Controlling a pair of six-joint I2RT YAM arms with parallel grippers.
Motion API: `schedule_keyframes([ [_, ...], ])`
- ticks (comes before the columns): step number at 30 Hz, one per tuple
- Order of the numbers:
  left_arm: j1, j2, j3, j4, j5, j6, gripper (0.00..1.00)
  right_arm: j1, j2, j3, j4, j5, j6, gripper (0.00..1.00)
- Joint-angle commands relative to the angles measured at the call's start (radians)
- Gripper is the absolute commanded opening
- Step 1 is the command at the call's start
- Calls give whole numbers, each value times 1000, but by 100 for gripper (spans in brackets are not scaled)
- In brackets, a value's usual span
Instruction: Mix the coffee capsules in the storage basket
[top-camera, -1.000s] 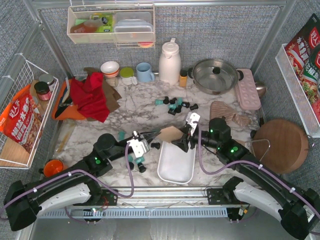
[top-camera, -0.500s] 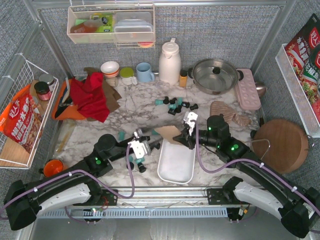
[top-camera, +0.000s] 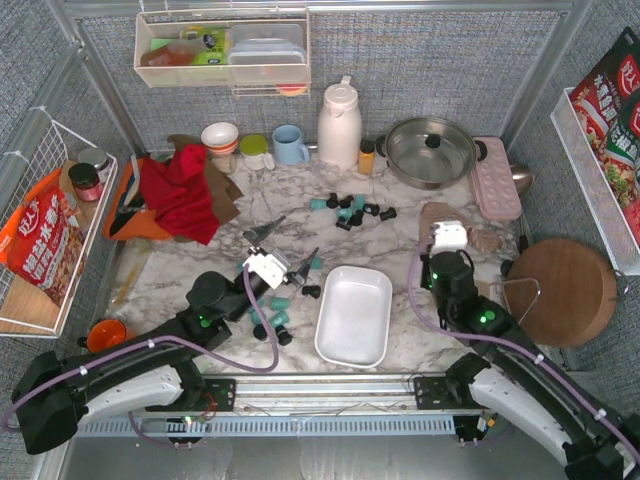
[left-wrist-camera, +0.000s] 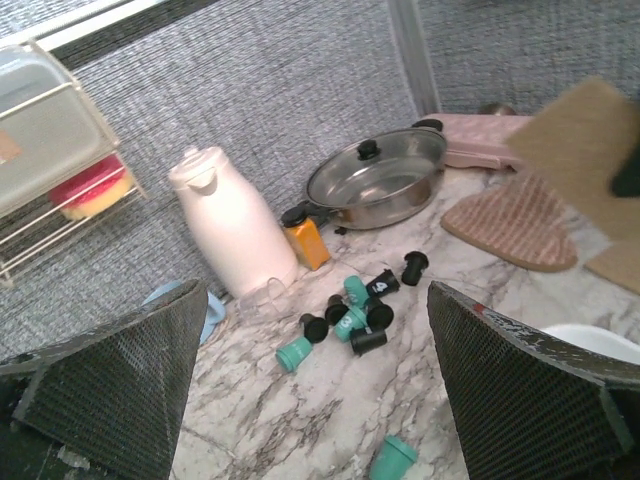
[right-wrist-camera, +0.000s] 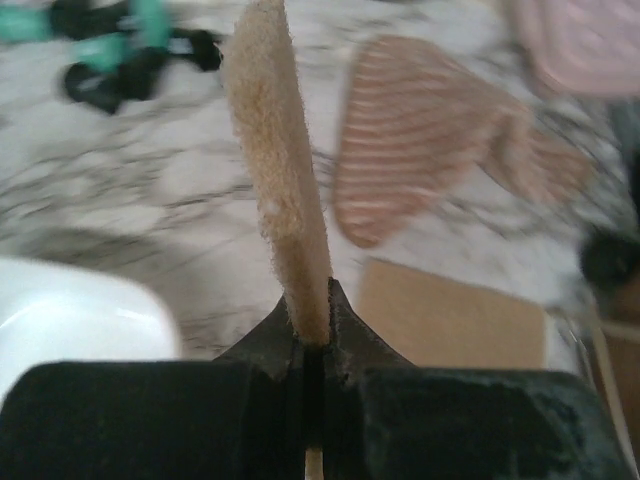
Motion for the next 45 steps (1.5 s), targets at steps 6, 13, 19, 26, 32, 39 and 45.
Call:
schedule_keyframes([
  [6,-4,63,53,8,-126,-40,99,-175,-204,-162,-85,203,299,8],
  [13,-7,101,87,-58,-102,-78,99,-265,-195,-187,-125,120,343,61],
  [19,-12,173,165,-182,-90,-180,99,-287,-170,-143,-189,126,336,99],
  [26,-13,270,229,-243,-96,-282,99,-285,-164,-10,-318,119,262,98],
  [32,-13,301,238,-226,-184,-297,99,-252,-63,122,-409,-109,231,73],
  [39,-13,267,212,-183,-218,-228,99,-27,88,145,-405,-156,327,61],
  [45,-13,239,204,-176,-233,-205,99,123,179,90,-331,-119,393,61],
])
